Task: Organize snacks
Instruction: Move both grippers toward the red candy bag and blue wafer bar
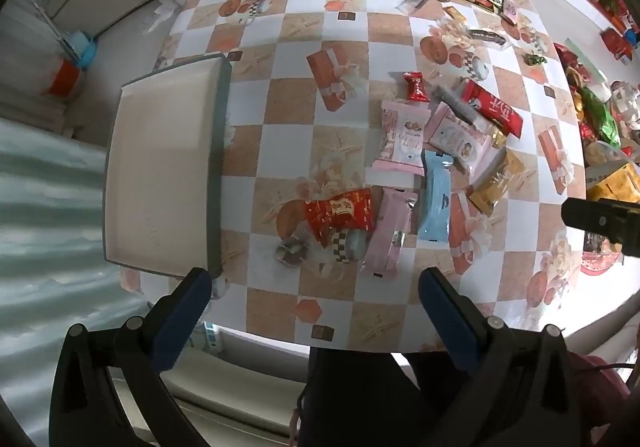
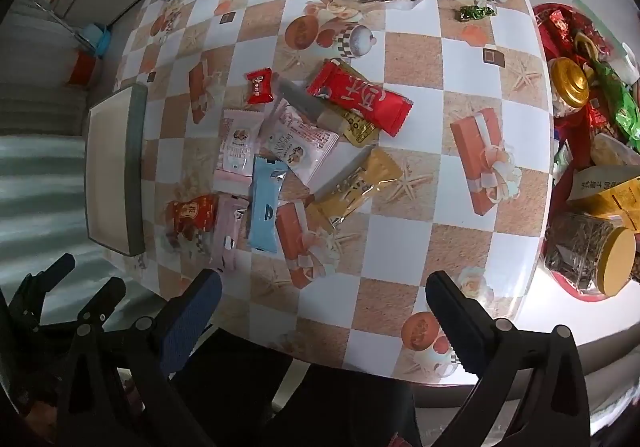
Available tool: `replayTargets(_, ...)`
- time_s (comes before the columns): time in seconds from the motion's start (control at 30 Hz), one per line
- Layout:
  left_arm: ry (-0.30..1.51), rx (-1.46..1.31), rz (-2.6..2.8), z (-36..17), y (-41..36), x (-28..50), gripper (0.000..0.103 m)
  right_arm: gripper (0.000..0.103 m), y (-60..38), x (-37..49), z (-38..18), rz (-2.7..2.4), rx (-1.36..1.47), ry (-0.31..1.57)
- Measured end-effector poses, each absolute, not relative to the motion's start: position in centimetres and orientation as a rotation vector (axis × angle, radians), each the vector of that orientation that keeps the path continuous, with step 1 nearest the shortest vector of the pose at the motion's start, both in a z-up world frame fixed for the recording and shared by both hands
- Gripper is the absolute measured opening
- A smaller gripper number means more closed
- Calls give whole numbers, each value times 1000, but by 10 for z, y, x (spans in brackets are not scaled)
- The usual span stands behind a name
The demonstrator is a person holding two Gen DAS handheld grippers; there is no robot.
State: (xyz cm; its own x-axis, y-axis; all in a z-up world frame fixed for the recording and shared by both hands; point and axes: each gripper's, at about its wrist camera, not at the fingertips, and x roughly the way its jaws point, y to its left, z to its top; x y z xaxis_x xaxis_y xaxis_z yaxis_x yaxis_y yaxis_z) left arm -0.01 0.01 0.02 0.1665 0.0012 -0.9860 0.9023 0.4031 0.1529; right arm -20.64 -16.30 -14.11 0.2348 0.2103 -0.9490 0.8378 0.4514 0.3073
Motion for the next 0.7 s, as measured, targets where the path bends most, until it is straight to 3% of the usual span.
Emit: replayTargets(0.7,1235,969,-766,-3,4,5,103,103,-166,-217,-159,-581,1149,1305)
